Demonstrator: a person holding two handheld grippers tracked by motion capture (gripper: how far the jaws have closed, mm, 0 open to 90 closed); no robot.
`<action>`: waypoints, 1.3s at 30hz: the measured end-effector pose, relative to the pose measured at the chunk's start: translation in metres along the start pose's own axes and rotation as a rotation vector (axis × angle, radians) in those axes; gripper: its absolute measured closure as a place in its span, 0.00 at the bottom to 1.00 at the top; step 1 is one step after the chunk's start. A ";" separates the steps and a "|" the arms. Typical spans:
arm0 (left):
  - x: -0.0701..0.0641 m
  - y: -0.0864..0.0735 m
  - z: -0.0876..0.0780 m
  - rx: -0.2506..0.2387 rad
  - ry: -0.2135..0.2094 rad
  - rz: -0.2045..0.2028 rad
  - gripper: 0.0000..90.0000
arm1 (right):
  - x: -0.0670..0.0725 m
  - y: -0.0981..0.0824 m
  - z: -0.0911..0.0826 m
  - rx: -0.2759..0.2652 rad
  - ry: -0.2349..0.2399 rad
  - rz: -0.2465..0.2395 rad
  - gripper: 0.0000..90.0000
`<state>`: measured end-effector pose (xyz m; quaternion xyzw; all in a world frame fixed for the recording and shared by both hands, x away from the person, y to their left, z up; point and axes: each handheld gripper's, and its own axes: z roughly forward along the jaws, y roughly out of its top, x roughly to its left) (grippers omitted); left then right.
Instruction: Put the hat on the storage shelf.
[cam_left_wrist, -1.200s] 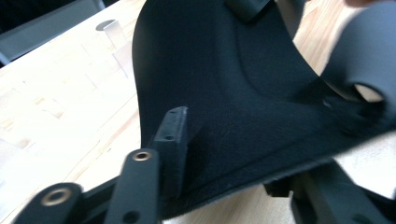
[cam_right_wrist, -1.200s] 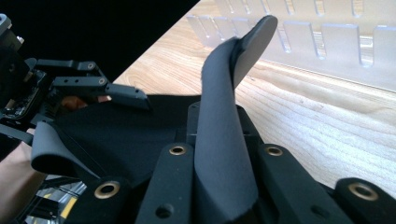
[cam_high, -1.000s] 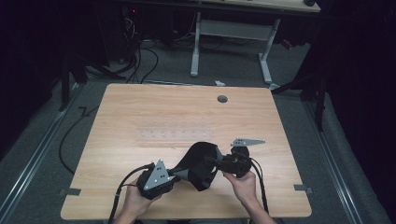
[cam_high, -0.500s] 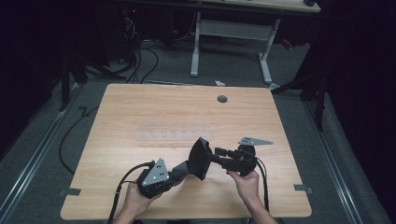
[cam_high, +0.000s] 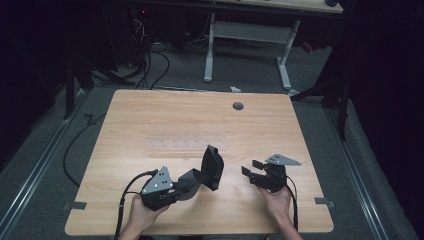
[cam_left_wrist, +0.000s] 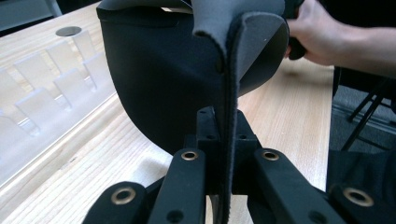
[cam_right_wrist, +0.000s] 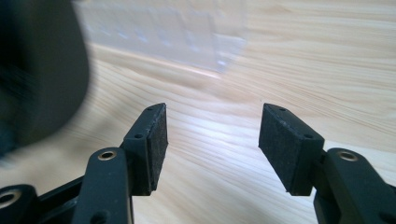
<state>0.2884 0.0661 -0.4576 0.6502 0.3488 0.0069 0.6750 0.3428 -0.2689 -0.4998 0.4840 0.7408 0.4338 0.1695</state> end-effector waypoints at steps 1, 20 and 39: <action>0.001 0.001 -0.001 -0.006 0.003 -0.003 0.96 | -0.002 -0.001 0.001 0.007 -0.019 -0.005 0.47; 0.030 0.044 -0.025 -0.225 0.110 -0.066 0.96 | -0.038 -0.021 0.012 0.120 -0.259 -0.031 0.46; 0.054 0.076 -0.033 -0.340 0.202 -0.054 0.96 | -0.040 -0.021 0.013 0.126 -0.272 -0.018 0.45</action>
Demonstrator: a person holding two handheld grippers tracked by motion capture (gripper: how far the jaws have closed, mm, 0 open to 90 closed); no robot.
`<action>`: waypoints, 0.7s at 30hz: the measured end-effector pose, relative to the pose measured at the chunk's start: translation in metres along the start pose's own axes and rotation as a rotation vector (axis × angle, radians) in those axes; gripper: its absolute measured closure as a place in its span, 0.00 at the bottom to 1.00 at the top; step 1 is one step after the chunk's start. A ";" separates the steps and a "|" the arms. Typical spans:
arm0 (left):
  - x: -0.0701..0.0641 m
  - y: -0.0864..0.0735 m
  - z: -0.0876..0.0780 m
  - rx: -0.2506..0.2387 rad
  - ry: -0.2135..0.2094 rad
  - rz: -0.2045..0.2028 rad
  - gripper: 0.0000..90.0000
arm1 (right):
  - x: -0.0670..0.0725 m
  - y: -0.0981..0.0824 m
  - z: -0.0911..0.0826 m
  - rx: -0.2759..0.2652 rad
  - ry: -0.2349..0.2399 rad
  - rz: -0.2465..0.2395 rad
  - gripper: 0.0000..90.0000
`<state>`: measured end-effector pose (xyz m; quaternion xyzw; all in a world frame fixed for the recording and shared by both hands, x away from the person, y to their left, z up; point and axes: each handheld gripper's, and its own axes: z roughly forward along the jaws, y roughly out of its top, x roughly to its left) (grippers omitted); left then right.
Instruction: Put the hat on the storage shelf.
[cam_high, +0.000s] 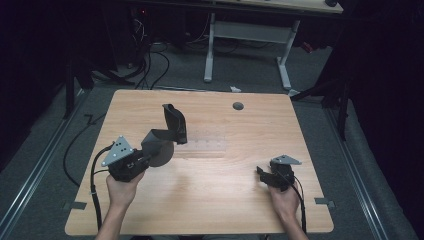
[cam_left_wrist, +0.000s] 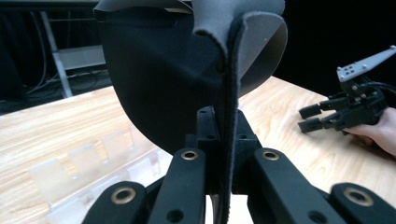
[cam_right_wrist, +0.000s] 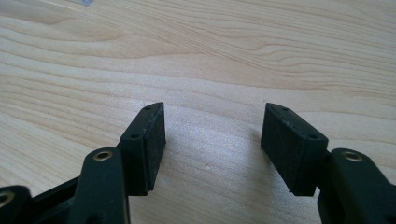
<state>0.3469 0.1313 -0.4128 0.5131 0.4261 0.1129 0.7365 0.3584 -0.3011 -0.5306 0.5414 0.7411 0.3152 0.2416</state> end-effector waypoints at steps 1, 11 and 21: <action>0.001 0.002 0.000 -0.009 0.002 -0.001 0.96 | 0.000 0.000 0.000 0.000 0.001 -0.001 0.45; 0.013 0.011 0.004 -0.046 0.049 0.011 0.96 | 0.000 0.000 0.000 -0.001 0.002 -0.002 0.46; 0.029 0.016 0.017 -0.064 0.062 0.079 0.96 | 0.000 0.000 0.000 -0.001 0.002 -0.001 0.46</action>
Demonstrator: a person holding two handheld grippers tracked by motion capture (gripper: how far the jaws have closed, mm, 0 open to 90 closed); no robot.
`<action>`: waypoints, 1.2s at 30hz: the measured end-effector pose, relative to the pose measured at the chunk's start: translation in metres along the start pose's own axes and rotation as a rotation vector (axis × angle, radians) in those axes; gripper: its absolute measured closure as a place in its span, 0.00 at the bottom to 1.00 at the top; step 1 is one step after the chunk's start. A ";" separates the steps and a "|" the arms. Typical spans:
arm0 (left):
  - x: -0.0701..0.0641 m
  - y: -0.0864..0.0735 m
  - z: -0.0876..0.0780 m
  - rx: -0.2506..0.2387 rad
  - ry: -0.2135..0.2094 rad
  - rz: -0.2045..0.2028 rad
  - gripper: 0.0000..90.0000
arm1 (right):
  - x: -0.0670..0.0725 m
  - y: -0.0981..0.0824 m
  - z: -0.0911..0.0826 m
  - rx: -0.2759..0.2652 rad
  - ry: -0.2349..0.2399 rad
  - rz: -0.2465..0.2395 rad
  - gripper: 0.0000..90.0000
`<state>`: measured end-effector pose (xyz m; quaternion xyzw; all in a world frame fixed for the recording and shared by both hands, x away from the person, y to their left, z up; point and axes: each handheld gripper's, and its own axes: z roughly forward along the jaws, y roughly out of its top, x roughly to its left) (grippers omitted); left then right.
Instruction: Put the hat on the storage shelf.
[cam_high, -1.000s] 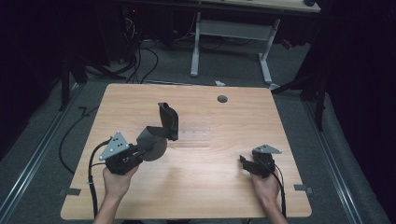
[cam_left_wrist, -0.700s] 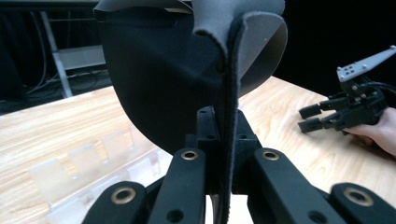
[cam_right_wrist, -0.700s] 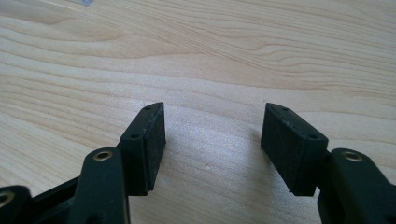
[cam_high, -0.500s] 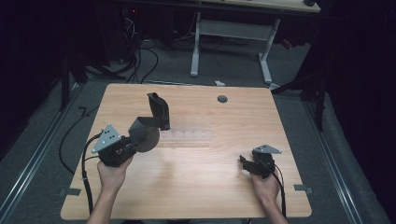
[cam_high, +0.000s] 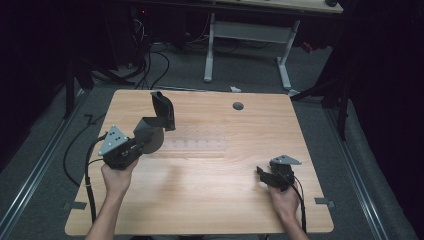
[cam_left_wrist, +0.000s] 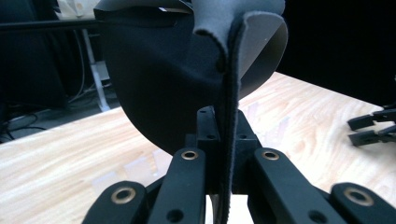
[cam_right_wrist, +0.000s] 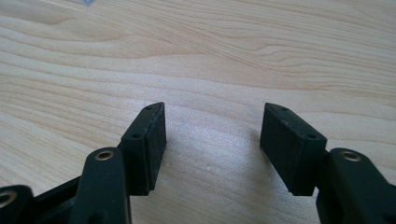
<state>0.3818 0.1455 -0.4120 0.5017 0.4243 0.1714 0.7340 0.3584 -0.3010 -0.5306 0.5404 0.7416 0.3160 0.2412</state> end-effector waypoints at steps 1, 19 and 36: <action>0.002 0.001 0.002 -0.001 0.003 0.005 0.96 | 0.000 0.000 0.000 0.000 0.001 0.000 0.46; 0.041 -0.006 0.023 -0.009 0.073 0.010 0.96 | 0.000 0.000 0.000 0.000 0.002 0.000 0.45; 0.056 -0.009 0.028 -0.004 0.097 0.022 0.96 | 0.000 0.000 0.000 0.000 0.003 0.000 0.45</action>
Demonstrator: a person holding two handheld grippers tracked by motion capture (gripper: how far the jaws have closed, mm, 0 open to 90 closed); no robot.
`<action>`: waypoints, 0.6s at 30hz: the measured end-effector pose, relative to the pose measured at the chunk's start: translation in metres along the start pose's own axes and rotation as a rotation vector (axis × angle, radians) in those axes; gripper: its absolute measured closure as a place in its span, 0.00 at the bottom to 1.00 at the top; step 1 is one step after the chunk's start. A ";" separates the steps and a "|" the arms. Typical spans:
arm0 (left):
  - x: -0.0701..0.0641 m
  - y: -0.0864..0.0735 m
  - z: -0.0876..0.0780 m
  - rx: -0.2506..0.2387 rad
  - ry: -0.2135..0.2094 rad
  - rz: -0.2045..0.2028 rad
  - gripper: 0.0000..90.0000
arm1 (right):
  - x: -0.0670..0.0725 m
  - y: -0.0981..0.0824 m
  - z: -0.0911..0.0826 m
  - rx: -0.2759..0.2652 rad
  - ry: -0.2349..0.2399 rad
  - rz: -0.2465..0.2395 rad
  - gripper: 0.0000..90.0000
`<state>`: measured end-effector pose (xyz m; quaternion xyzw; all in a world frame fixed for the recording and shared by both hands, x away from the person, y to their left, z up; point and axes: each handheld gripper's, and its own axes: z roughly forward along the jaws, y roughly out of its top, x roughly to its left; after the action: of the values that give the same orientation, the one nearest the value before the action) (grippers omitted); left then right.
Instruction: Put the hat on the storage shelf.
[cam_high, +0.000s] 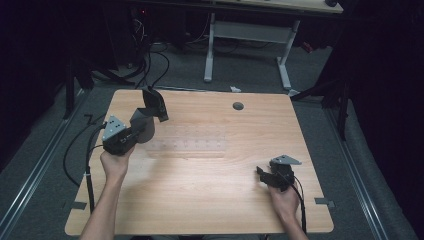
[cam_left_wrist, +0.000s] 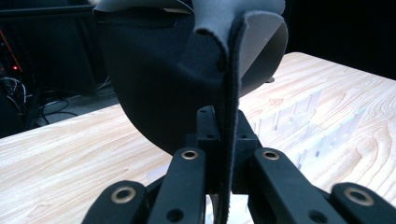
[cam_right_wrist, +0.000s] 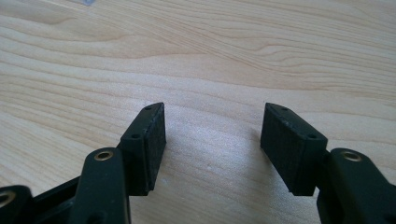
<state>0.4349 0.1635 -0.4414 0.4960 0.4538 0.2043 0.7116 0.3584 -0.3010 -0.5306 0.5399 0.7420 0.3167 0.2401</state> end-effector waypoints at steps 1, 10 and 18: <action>0.000 0.000 0.001 0.001 -0.001 -0.003 0.96 | 0.000 0.000 0.000 0.000 0.000 0.000 0.45; 0.000 -0.005 0.004 0.015 0.010 0.011 0.96 | 0.000 0.000 0.000 0.000 0.000 0.000 0.45; -0.001 -0.009 0.006 0.027 0.013 0.006 0.96 | 0.000 0.000 0.000 0.000 0.000 0.000 0.45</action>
<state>0.4381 0.1557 -0.4488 0.5057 0.4597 0.2036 0.7011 0.3584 -0.3010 -0.5306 0.5399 0.7420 0.3167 0.2401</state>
